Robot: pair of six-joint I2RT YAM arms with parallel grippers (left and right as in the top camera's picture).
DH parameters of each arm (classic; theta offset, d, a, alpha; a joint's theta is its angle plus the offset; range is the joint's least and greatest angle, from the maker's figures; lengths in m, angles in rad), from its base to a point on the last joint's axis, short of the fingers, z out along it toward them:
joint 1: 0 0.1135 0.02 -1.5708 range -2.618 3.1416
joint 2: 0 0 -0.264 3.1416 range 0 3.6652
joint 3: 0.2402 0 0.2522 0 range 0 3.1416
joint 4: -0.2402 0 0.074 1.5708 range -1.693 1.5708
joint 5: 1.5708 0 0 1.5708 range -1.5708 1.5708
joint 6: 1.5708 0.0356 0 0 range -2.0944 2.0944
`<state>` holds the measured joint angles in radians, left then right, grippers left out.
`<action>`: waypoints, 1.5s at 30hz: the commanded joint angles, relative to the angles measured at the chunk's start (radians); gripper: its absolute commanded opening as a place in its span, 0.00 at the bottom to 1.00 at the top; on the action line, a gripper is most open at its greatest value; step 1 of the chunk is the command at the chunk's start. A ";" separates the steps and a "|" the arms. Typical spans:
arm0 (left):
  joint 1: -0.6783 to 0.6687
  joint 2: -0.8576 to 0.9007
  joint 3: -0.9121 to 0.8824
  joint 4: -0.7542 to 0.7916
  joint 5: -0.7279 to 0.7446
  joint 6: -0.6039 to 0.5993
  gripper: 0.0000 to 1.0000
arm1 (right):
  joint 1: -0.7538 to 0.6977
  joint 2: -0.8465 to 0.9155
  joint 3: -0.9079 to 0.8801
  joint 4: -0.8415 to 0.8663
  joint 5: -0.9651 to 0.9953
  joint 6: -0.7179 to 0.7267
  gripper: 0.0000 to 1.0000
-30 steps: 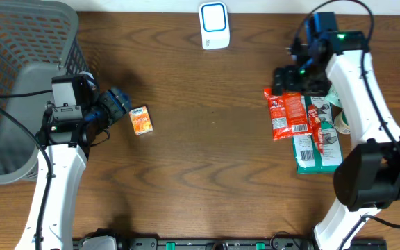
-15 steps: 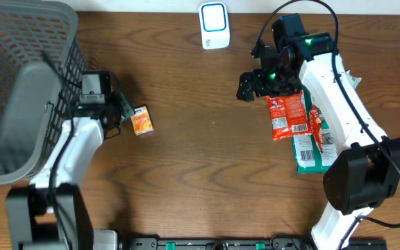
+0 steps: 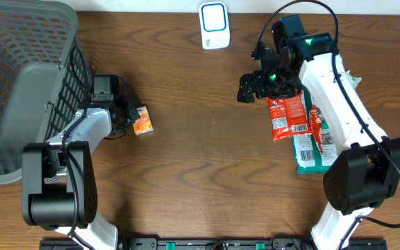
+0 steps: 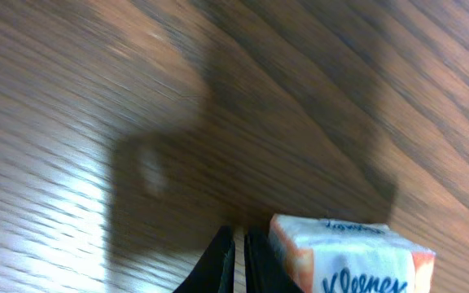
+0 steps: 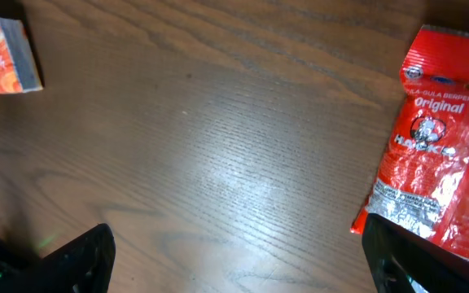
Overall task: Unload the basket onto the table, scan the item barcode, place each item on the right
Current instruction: 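Raise the right gripper and move the left gripper toward the Kleenex box, then reach the right gripper to the Kleenex pack beside the left gripper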
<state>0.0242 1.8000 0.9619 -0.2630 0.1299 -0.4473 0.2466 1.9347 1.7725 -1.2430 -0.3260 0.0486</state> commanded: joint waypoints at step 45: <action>-0.119 -0.232 -0.012 -0.309 -0.097 0.035 0.42 | 0.364 0.142 -0.463 1.049 -0.138 0.112 0.50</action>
<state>-0.0963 1.5578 0.9600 -0.5690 0.0631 -0.4206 0.5911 2.0335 1.3132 -0.2195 -0.4599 0.1497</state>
